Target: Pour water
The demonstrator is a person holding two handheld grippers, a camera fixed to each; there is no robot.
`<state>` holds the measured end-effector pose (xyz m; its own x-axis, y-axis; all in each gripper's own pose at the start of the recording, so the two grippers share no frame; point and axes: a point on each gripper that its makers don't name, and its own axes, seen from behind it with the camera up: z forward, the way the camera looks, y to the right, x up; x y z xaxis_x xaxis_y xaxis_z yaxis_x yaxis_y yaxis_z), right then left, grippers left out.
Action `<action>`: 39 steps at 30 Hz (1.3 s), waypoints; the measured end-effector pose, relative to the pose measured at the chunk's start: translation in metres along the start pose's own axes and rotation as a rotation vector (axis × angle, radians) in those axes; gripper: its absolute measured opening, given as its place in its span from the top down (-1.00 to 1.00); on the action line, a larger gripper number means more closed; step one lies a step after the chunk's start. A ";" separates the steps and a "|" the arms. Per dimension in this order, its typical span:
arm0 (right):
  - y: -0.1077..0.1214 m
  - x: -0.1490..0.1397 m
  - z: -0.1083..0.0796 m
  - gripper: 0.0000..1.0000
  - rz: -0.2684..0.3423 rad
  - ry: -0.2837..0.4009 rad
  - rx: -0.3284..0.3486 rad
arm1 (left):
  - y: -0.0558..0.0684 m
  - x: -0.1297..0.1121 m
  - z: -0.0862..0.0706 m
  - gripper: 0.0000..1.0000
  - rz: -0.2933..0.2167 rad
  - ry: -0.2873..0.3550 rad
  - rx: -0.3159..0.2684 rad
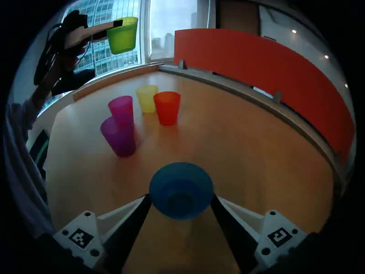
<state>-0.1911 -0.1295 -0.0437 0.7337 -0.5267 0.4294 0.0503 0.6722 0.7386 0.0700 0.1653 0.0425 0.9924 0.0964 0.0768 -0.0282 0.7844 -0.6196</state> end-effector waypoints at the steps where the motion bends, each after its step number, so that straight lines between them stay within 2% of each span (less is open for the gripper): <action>1: 0.000 0.001 0.002 -1.00 -0.001 0.000 0.001 | 0.000 0.000 -0.001 -0.80 0.001 0.000 0.001; 9: 0.001 0.004 0.012 -0.99 0.001 0.006 0.002 | -0.002 -0.001 -0.003 -0.81 0.004 -0.007 0.000; 13: 0.002 0.004 0.012 -0.85 0.004 0.011 0.001 | -0.003 -0.003 -0.004 -0.80 0.003 -0.011 -0.001; 26: 0.002 0.005 0.010 -0.82 0.012 0.047 -0.002 | 0.000 -0.010 -0.002 -0.80 -0.009 -0.021 -0.010; 32: 0.006 0.026 0.001 -0.82 0.027 0.113 -0.011 | 0.001 -0.012 -0.001 -0.80 -0.008 -0.026 -0.009; 39: 0.016 0.066 -0.017 -0.82 0.026 0.224 -0.031 | 0.003 -0.012 -0.001 -0.80 -0.010 -0.025 -0.012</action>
<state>-0.1306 -0.1448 -0.0125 0.8669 -0.3825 0.3195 0.0476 0.7017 0.7109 0.0584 0.1660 0.0385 0.9893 0.1041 0.1022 -0.0171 0.7783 -0.6277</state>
